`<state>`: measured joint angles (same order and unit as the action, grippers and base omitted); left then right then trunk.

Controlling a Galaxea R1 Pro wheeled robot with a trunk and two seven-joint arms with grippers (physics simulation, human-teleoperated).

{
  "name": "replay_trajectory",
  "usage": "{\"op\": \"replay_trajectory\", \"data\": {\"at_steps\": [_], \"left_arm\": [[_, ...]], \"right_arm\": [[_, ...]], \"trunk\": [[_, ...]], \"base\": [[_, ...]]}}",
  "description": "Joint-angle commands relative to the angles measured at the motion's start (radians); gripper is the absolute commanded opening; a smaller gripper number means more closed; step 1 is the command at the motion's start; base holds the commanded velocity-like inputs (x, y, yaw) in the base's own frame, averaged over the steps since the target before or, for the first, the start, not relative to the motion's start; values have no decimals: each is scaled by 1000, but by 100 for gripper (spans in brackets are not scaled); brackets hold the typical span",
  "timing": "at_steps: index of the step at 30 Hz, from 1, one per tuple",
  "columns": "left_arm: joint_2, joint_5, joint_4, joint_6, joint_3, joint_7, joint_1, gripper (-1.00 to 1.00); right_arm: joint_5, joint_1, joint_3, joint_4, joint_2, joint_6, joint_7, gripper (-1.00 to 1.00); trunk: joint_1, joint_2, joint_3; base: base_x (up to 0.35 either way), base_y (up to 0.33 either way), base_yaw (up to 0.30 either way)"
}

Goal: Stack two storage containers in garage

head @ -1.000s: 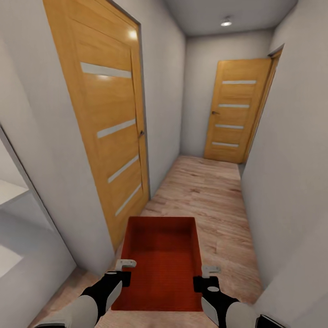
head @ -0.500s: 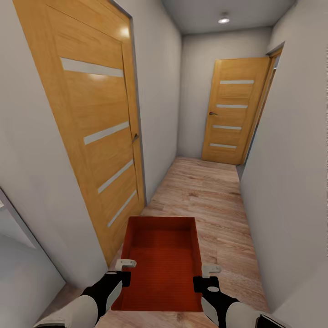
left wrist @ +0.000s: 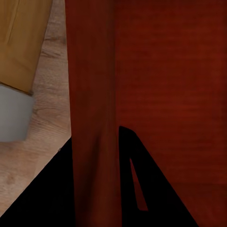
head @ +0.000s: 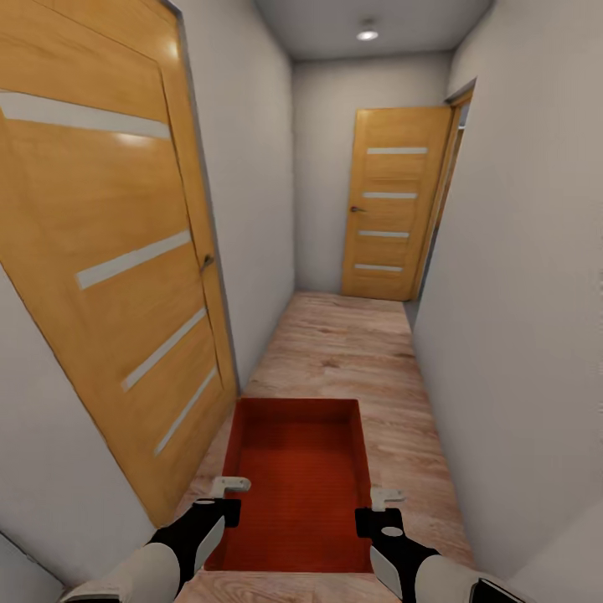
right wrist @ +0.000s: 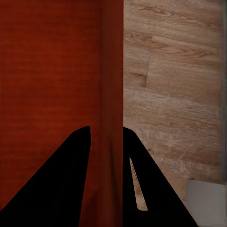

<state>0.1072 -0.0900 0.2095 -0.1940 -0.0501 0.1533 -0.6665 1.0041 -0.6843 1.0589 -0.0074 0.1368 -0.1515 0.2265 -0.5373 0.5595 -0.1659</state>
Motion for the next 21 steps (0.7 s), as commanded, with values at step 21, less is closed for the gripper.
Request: {"op": "replay_trajectory", "data": {"at_steps": [21], "left_arm": [[0,18,-2,-8,31,5,1,-100]], "right_arm": [[5,-1,-5,0,-8,-7,19,-100]], "trunk": [[-1,1,-2]], "base": [[322,0,-43]]}}
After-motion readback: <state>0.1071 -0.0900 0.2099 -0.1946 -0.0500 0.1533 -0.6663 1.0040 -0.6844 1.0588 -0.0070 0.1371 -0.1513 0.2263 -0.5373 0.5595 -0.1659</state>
